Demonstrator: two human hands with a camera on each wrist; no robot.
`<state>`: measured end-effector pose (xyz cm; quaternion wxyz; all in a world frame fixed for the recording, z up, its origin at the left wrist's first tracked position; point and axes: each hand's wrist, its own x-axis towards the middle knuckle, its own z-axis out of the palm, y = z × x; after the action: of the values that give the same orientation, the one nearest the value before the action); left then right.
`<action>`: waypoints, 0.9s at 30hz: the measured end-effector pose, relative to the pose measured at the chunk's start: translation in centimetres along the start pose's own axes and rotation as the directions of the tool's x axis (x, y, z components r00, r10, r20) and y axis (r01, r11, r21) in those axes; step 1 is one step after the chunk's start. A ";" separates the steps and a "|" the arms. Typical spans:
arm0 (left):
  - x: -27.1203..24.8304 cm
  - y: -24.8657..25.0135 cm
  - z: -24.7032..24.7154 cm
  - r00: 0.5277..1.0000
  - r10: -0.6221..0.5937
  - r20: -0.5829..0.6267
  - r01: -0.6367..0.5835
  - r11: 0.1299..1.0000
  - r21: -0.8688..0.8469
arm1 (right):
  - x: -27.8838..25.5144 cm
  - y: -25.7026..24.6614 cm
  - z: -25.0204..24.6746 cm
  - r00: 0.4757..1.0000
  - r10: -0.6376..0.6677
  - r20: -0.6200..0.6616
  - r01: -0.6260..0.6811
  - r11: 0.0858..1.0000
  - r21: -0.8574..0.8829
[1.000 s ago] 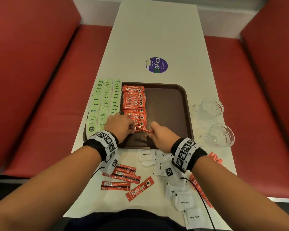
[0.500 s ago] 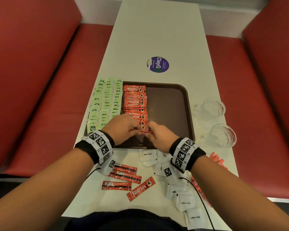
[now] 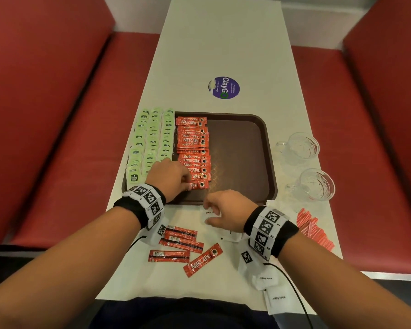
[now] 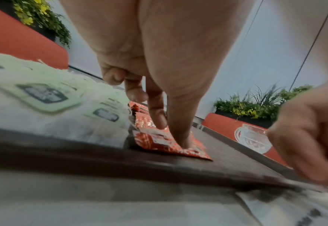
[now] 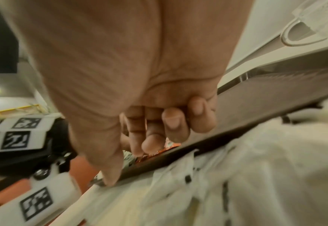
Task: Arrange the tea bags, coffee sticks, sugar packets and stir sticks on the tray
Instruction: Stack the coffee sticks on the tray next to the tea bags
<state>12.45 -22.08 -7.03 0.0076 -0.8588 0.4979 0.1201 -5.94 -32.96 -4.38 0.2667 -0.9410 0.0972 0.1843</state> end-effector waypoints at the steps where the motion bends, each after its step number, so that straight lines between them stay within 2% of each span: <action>1: 0.0 0.2 0.1 1.000 0.010 0.014 -0.010 1.000 0.011 | -0.2 -0.3 0.4 0.999 -0.015 0.036 0.016 1.000 -0.014; 4: 0.3 0.7 0.1 0.999 0.027 0.030 -0.028 0.998 0.052 | -0.9 -1.2 1.4 0.993 -0.027 0.119 0.032 0.999 -0.039; 8: 0.8 1.1 -0.5 1.000 0.000 0.030 -0.001 0.999 0.035 | -1.8 -1.6 2.3 0.990 -0.028 0.140 0.037 0.998 -0.059; 14: -2.6 1.6 -1.7 1.000 0.031 -0.002 -0.031 0.991 -0.129 | -2.6 -2.1 3.2 0.992 -0.020 0.122 0.036 0.990 -0.136; 17: -5.7 1.4 -1.9 0.992 0.101 0.078 -0.082 0.973 -0.215 | -2.9 -2.6 4.0 0.993 0.003 0.116 0.014 0.989 -0.148; 22: -9.7 0.4 -0.1 0.960 0.157 0.232 -0.117 0.977 -0.179 | -3.1 -2.9 4.9 0.990 0.032 0.137 -0.009 0.985 -0.170; 27: -11.7 0.9 1.2 0.941 0.190 0.280 -0.165 0.980 -0.110 | -3.3 -2.8 4.9 0.987 0.038 0.154 -0.011 0.984 -0.178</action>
<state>5.92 -12.42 -5.59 0.0329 -0.7830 0.5614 0.2657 -9.65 -27.67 -5.65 0.1865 -0.9423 0.0708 0.2688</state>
